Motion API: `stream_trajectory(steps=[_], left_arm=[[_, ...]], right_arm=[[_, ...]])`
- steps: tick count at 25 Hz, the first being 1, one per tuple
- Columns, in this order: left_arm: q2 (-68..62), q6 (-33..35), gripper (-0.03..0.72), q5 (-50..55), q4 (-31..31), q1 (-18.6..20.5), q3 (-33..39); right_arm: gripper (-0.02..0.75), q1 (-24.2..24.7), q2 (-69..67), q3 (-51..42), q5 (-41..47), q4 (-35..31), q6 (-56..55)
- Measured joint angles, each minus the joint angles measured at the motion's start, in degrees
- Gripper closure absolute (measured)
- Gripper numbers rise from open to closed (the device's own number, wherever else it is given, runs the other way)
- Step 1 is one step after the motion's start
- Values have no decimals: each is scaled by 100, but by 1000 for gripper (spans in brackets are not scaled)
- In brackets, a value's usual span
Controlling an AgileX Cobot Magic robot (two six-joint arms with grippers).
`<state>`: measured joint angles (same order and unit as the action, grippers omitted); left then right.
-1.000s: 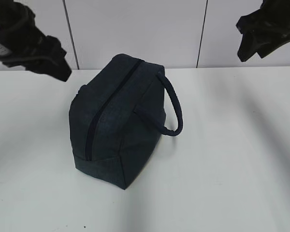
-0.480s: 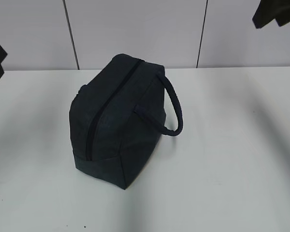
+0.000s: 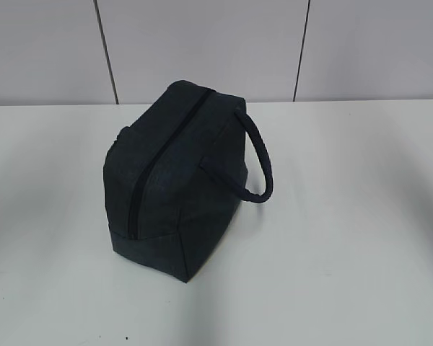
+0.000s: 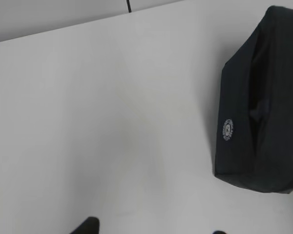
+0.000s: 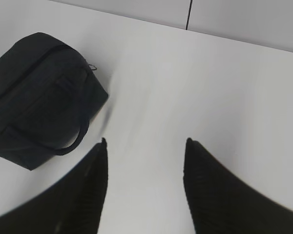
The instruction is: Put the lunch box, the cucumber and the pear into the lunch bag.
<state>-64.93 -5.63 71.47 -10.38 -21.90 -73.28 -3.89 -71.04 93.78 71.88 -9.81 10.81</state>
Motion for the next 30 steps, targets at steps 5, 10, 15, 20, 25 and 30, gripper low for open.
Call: stream_trajectory(steps=[5,10,15,20,25,30], left_arm=[[876,-7,274,21,177,0,500],[2087,-7,274,63,375,0,1379],[3583,-7,274,120,562,0,2254],[4959,-7,274,147,706,0,2953],[5942,21,274,-5,894,0,3492],[6454,563,274,-342,1244,0,4085]], right_arm=[[339,0,1261,-917,43,43,0],[340,0,2571,-2019,56,66,0],[340,0,3960,-3096,79,78,0],[339,0,5180,-4114,96,78,0],[347,0,6102,-5001,106,78,0],[376,0,6820,-5815,106,78,13]])
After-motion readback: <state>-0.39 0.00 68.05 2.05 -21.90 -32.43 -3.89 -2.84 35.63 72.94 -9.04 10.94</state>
